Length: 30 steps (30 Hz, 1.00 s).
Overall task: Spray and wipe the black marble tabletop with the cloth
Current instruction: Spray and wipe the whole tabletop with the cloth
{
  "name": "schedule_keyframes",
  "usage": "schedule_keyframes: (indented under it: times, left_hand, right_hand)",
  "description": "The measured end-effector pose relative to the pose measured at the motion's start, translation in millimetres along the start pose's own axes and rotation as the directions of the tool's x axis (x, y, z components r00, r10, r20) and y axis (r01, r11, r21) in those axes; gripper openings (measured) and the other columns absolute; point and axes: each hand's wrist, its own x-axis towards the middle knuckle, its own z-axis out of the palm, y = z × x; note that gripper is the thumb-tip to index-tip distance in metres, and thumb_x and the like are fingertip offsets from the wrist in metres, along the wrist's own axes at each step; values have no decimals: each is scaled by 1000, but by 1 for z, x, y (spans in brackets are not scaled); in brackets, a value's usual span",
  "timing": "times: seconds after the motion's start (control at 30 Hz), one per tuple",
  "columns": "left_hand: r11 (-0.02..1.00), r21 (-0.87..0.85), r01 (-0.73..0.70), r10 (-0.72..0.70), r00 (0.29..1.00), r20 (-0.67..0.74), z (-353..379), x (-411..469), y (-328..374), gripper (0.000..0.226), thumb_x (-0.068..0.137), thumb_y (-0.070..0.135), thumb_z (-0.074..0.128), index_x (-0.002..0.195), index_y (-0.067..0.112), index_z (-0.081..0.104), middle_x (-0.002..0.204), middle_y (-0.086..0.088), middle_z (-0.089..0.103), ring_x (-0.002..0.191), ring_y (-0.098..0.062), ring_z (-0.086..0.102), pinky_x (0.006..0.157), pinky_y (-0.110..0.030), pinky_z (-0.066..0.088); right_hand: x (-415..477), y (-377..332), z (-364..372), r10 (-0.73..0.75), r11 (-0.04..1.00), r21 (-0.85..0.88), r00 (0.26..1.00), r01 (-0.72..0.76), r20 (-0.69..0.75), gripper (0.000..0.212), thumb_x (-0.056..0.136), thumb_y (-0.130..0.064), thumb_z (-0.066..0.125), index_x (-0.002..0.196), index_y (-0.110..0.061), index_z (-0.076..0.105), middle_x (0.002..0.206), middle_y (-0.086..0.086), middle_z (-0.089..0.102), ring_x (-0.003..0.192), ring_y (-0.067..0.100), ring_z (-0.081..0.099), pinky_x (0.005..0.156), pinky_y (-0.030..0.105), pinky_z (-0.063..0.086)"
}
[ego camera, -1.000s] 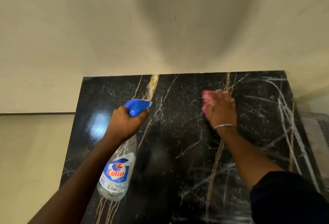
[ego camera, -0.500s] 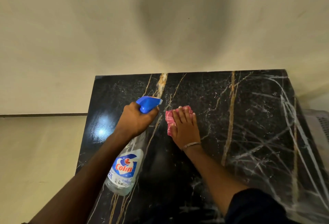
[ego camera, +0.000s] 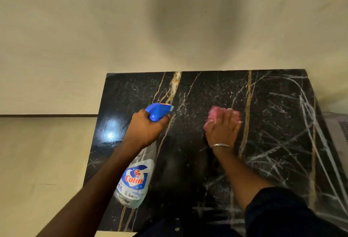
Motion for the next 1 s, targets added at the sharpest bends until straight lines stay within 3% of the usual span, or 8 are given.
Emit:
schedule_keyframes:
  times: [0.13,0.23,0.37,0.47,0.63,0.83,0.93,1.0]
  left_hand:
    - [999,5,53,-53,998,20,-1,-7,-6,16,89,30,65,91,14,62,79,-15,68,71,-26,67,62,-30,53]
    - [998,31,49,-51,997,63,-1,-8,-9,14,89,29,65,90,16,60,79,-14,68,65,-19,63,60,-24,49]
    - [998,59,6,-12,994,109,0,-6,-12,12,89,27,64,91,16,59,76,-12,66,60,-11,59,56,-16,44]
    - [999,40,-22,18,995,100,1,-6,-13,14,89,25,64,91,11,62,77,-16,67,62,-17,61,56,-18,46]
    - [999,-9,-43,44,994,95,-2,-11,-20,13,90,24,64,89,12,61,75,-15,66,62,-16,59,59,-21,47]
    - [1000,-14,8,-6,992,124,-7,-22,-41,15,90,28,64,92,15,60,70,-4,62,60,-11,58,57,-18,43]
    - [1000,-20,8,-5,989,146,-8,-25,-46,11,90,27,64,90,18,58,70,-1,62,60,-9,59,57,-16,42]
    - [1000,-17,-4,6,988,154,-10,-25,-48,11,90,28,64,90,19,57,70,-1,61,61,-9,58,57,-16,42]
  right_hand:
    - [-53,-54,25,-334,941,-42,940,337,65,68,98,-52,23,154,-15,20,162,14,14,150,34,2,120,53,1]
    - [-54,-19,24,-450,882,-104,887,459,101,63,99,-48,21,156,-19,15,163,8,14,151,28,0,121,51,7]
    - [-36,66,7,-183,979,-90,983,185,28,64,98,-46,12,156,-19,15,163,8,13,150,26,2,120,51,11]
    - [-24,109,-9,22,999,-42,1000,-21,16,68,95,-48,7,156,-17,15,163,10,13,150,29,5,120,53,11]
    - [-33,76,-3,194,981,6,980,-195,48,67,95,-43,12,156,-16,9,163,12,7,150,33,-1,119,56,5]
    - [-111,-29,33,-177,983,-30,981,180,79,65,97,-43,15,156,-18,7,162,9,0,150,30,-4,120,53,0]
    - [-119,-28,35,-329,940,-55,937,337,117,64,97,-42,19,156,-21,6,163,5,0,151,26,-6,120,50,0]
    - [-112,-2,30,-335,934,-85,933,347,132,63,97,-42,14,156,-23,4,164,1,1,151,21,-8,121,48,1]
